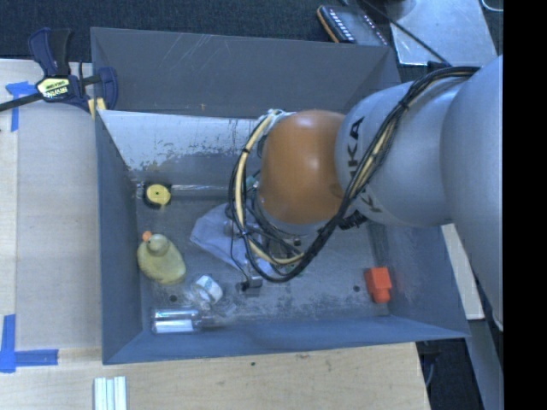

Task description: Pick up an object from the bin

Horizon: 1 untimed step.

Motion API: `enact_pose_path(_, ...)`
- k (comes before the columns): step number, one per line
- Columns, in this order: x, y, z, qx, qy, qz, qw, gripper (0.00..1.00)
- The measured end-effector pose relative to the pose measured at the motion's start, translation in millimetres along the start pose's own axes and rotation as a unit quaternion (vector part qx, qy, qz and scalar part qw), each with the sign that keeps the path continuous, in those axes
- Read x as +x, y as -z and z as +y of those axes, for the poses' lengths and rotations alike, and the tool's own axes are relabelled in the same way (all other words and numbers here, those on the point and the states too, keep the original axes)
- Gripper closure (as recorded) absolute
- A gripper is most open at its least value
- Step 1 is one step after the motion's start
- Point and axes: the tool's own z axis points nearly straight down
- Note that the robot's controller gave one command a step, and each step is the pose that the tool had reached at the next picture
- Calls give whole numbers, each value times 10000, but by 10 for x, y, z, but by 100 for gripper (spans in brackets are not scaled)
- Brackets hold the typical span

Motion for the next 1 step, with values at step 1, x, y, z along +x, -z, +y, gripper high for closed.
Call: enact_pose_path(1,-138,-34,25,1,112,11,9999,0)
